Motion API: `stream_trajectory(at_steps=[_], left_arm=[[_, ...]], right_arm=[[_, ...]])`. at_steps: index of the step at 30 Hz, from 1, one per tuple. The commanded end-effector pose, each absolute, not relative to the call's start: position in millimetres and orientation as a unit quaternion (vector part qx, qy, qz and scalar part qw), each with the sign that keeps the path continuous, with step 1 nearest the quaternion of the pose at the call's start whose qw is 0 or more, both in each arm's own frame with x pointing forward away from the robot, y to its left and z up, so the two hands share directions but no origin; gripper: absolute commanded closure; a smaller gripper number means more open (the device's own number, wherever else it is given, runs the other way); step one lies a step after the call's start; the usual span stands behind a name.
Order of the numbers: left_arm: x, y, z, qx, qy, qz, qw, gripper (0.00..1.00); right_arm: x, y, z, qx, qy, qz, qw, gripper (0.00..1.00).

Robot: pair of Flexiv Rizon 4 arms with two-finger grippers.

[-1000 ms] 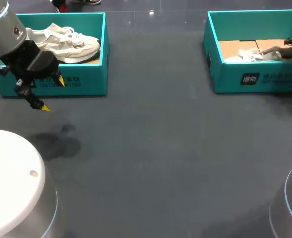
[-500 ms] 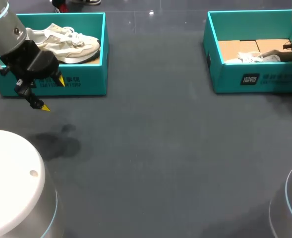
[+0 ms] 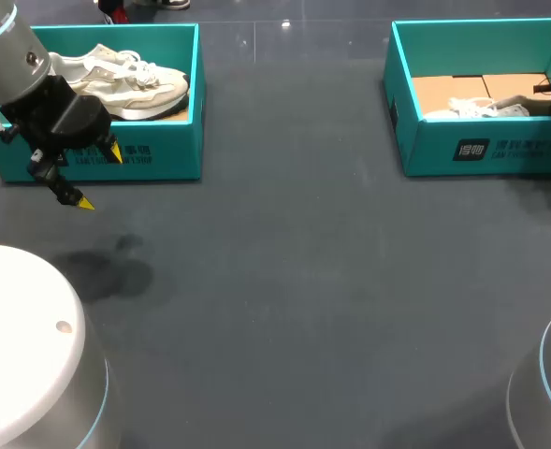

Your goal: Take the shoe out of the shoebox, open the shoe tongue, remove and reinsert the insole, then place the shoe into the shoebox

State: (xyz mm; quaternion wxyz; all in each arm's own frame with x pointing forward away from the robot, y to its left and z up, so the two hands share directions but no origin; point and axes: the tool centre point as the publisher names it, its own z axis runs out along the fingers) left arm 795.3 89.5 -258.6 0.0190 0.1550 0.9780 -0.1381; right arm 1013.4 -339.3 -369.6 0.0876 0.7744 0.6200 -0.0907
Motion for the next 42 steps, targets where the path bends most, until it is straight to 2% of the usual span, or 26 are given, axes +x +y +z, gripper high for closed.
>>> stream_trajectory(at_steps=[1, 17, 18, 21, 22, 42], left_arm=[[795, 90, -258, 0.155, 0.978, -0.137, 0.019, 0.0], [795, 90, -258, 0.155, 0.978, -0.137, 0.019, 0.0], [795, 90, -258, 0.155, 0.978, -0.137, 0.019, 0.0], [795, 90, -258, 0.155, 0.978, -0.137, 0.019, 0.0], [795, 90, -258, 0.155, 0.978, -0.137, 0.019, 0.0], [795, 90, -258, 0.155, 0.978, -0.137, 0.019, 0.0]], right_arm=[[1013, -340, -368, 0.775, 0.62, -0.089, 0.087, 0.55], [1007, -332, -327, 0.776, 0.619, -0.069, 0.097, 0.5], [1007, -331, -324, 0.776, 0.618, -0.071, 0.1, 0.45], [1006, -327, -313, 0.775, 0.619, -0.07, 0.104, 0.08], [1005, -325, -308, 0.775, 0.619, -0.07, 0.104, 0.0], [967, -267, -219, 0.776, 0.622, -0.048, 0.094, 0.0]])
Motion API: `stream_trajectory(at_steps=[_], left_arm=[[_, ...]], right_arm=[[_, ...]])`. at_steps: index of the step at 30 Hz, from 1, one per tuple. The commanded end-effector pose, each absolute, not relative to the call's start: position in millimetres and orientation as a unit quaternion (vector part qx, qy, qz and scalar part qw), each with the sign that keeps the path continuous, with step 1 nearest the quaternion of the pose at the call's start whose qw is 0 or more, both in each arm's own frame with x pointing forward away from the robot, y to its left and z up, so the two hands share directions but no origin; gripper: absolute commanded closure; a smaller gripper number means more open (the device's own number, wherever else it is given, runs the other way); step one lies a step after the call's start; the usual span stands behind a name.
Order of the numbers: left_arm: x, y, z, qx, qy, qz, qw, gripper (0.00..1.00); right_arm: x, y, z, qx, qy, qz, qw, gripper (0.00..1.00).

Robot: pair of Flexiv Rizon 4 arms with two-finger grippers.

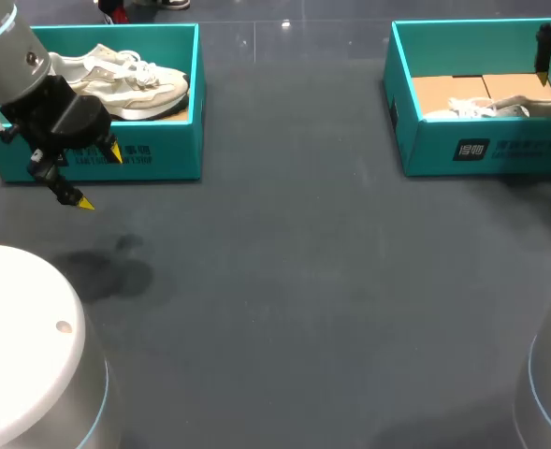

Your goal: Take the shoe out of the shoebox, open the shoe tongue, remove and reinsert the insole, then place the shoe into the shoebox

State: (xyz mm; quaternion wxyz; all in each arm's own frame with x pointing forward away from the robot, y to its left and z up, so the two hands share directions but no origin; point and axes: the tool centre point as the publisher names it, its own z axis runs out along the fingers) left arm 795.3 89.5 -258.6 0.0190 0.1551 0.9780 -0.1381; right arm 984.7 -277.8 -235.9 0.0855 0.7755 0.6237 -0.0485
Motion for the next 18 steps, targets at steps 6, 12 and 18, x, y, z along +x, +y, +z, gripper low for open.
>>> stream_trajectory(at_steps=[6, 12, 18], left_arm=[[795, 90, -258, 0.155, 0.978, -0.137, 0.019, 0.0], [795, 90, -258, 0.155, 0.978, -0.137, 0.019, 0.0], [795, 90, -258, 0.155, 0.978, -0.137, 0.019, 0.0]], right_arm=[[945, -245, -205, 0.777, 0.623, -0.047, 0.075, 0.0], [928, -229, -197, 0.776, 0.627, -0.032, 0.066, 0.0], [915, -215, -188, 0.772, 0.633, -0.022, 0.055, 0.0]])
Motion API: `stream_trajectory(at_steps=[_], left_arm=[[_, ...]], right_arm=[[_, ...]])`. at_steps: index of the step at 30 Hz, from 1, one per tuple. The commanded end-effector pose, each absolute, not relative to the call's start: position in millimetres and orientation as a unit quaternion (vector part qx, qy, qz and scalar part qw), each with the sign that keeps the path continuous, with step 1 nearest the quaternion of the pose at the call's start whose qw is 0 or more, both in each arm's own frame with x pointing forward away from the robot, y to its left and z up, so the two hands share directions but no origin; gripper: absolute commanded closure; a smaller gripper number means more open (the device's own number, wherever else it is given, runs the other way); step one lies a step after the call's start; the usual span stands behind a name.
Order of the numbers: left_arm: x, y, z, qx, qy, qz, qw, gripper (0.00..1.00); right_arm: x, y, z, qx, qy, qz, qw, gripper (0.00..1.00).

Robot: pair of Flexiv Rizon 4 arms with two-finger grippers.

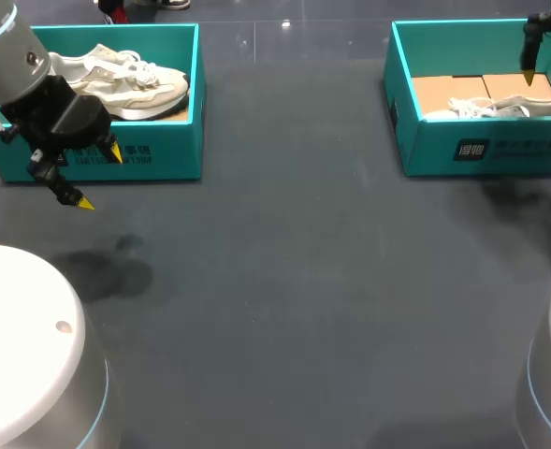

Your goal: Take the shoe out of the shoebox, open the shoe tongue, remove and reinsert the insole, then place the shoe into the shoebox

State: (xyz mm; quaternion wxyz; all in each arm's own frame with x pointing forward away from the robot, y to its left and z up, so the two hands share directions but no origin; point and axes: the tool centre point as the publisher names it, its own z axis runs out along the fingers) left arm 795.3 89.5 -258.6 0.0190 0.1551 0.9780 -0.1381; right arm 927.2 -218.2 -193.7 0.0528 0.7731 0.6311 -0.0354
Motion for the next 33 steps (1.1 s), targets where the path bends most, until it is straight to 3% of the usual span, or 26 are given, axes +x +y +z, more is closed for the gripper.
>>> stream_trajectory(at_steps=[1, 12, 21, 33], left_arm=[[795, 90, -258, 0.155, 0.978, -0.137, 0.019, 0.0], [797, 91, -255, 0.146, 0.981, -0.129, 0.016, 0.0], [809, 116, -232, 0.033, 0.996, -0.077, 0.029, 0.0], [842, 153, -216, -0.002, 0.997, -0.061, 0.046, 0.0]], right_arm=[[914, -214, -187, 0.769, 0.637, -0.014, 0.047, 0.0], [914, -214, -187, 0.769, 0.637, -0.014, 0.047, 0.0], [914, -214, -187, 0.769, 0.637, -0.014, 0.047, 0.0], [914, -214, -187, 0.769, 0.637, -0.014, 0.047, 0.0]])
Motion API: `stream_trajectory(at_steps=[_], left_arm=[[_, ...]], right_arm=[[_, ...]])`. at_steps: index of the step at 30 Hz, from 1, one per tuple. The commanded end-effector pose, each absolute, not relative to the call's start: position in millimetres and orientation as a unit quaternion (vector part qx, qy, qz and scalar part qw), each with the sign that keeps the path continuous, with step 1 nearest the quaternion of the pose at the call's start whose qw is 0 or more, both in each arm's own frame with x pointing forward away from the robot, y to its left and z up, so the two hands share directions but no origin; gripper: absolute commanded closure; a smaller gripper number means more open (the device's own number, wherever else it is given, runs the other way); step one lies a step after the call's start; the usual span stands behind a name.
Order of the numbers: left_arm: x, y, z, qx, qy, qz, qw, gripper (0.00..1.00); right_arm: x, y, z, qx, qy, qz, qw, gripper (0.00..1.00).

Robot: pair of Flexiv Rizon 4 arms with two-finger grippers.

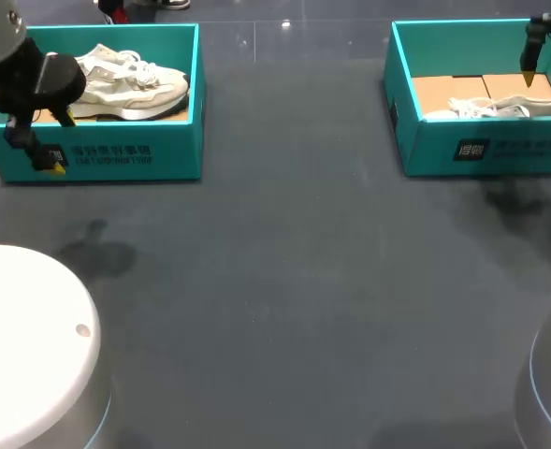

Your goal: Take the shoe out of the shoebox, open the shoe tongue, remove and reinsert the insole, then place the shoe into the shoebox

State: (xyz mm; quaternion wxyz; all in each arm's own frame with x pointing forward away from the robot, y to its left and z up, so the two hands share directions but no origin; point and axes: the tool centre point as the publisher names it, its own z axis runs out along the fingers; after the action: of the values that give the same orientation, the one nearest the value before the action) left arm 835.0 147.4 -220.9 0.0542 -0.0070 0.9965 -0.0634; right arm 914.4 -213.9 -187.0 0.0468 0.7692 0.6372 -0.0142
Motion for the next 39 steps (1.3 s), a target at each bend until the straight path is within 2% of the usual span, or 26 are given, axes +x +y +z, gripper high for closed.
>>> stream_trajectory(at_steps=[1, 11, 18, 34, 39], left_arm=[[846, 156, -215, 0.007, 0.997, -0.06, 0.044, 0.0], [896, 196, -199, 0.091, 0.995, -0.042, 0.012, 0.0], [943, 228, -190, 0.181, 0.983, -0.016, 0.025, 0.0], [943, 228, -190, 0.181, 0.983, -0.016, 0.025, 0.0], [968, 235, -195, 0.298, 0.954, -0.011, 0.038, 0.0]], right_arm=[[914, -214, -187, 0.769, 0.637, -0.014, 0.047, 0.0], [914, -214, -187, 0.769, 0.637, -0.014, 0.047, 0.0], [914, -214, -187, 0.769, 0.637, -0.014, 0.047, 0.0], [914, -214, -187, 0.769, 0.637, -0.014, 0.047, 0.0], [914, -214, -187, 0.769, 0.637, -0.014, 0.047, 0.0]])
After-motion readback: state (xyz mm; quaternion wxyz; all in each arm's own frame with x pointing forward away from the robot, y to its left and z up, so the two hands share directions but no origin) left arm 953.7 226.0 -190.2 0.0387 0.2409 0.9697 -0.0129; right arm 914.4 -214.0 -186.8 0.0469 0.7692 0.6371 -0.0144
